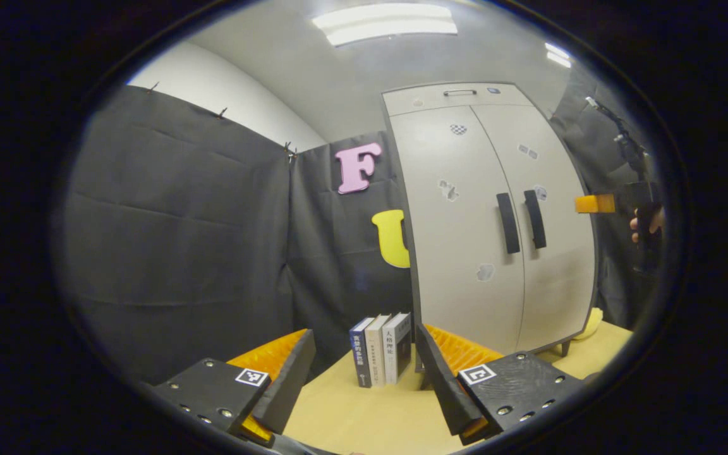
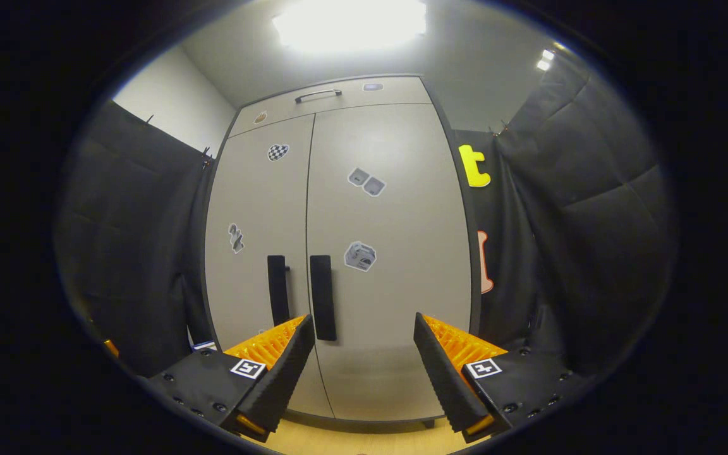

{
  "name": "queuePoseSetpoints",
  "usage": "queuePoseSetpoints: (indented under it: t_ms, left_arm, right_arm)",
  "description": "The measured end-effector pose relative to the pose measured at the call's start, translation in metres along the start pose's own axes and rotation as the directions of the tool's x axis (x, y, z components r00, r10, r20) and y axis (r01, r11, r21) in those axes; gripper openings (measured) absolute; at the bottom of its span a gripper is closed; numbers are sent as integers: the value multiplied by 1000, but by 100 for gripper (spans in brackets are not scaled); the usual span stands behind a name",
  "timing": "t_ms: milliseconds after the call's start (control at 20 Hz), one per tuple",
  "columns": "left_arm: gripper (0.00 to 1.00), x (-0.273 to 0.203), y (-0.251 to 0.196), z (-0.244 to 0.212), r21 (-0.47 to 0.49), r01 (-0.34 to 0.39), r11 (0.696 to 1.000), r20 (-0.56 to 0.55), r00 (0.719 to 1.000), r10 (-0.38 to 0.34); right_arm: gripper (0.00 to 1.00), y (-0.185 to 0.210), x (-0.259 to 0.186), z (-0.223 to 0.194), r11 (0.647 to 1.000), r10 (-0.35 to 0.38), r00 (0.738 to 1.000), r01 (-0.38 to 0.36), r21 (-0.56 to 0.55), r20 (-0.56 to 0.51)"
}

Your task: Open the right door of the double-door shoe cabinet with the right hand, and open the left door with the left hand.

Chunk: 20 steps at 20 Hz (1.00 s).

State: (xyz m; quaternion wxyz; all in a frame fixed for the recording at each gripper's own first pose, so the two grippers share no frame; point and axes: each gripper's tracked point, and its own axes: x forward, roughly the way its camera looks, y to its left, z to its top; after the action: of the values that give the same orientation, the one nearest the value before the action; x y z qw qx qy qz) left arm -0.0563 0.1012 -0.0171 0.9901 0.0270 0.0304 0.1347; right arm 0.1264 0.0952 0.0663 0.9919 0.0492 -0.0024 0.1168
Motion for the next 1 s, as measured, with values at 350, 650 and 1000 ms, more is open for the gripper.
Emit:
queuePoseSetpoints:
  t_ms: [350,650,1000]
  left_arm:
    - [93,-8,25,-12,-5,-56,998,-30,998,56]
    - [93,-8,38,-21,-1,-107,994,-56,993,107]
    - [94,-9,57,-27,10,-154,988,-68,986,154]
  right_arm:
    - [99,23,45,4,1000,25,999,-25,-3,-28]
    - [99,40,82,-10,999,27,998,-29,-39,-56]
    - [94,57,114,-24,999,29,991,-31,-10,-134]
